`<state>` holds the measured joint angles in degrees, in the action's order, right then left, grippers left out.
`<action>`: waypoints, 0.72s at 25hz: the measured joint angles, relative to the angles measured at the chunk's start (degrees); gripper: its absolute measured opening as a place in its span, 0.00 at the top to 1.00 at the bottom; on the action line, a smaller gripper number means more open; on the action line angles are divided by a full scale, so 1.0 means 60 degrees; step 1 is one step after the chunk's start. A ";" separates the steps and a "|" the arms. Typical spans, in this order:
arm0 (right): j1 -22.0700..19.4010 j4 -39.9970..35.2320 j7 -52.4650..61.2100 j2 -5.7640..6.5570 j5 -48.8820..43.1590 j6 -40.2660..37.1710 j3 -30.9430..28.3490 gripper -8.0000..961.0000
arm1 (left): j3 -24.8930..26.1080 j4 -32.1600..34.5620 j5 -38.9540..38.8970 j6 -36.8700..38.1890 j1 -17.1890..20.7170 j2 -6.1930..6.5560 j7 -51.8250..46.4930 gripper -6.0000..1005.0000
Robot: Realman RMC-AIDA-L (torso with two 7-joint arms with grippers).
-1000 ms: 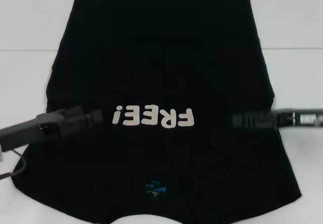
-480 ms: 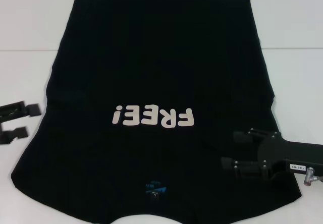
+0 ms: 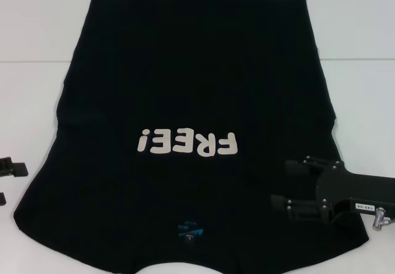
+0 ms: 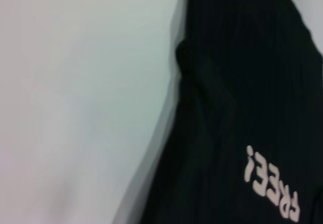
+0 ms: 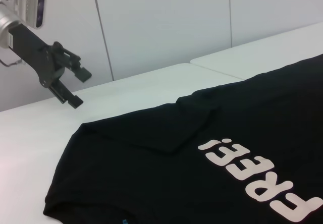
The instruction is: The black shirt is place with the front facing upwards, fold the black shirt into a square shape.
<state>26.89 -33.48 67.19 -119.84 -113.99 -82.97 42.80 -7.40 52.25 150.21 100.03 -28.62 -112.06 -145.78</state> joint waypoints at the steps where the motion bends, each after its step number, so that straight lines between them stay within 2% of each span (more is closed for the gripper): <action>1: 0.0000 -0.0001 -0.0014 -0.0001 0.0000 -0.0003 0.0000 0.07 | -0.0024 -0.0055 0.0075 -0.0072 -0.0012 0.0001 0.0070 0.07; 7: -0.0002 -0.0011 -0.0025 0.0014 -0.0001 0.0048 -0.0009 0.07 | -0.0272 -0.0534 0.0572 -0.0702 -0.0079 -0.0002 0.0323 0.07; 18: 0.0000 -0.0072 0.0036 0.0022 -0.0001 -0.0033 -0.0014 0.07 | -0.0305 -0.0830 0.0666 -0.1263 -0.0054 -0.0036 0.0507 0.07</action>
<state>26.89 -33.92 67.41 -119.71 -113.99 -83.17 42.71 -9.23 47.27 154.21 92.45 -28.94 -112.27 -142.74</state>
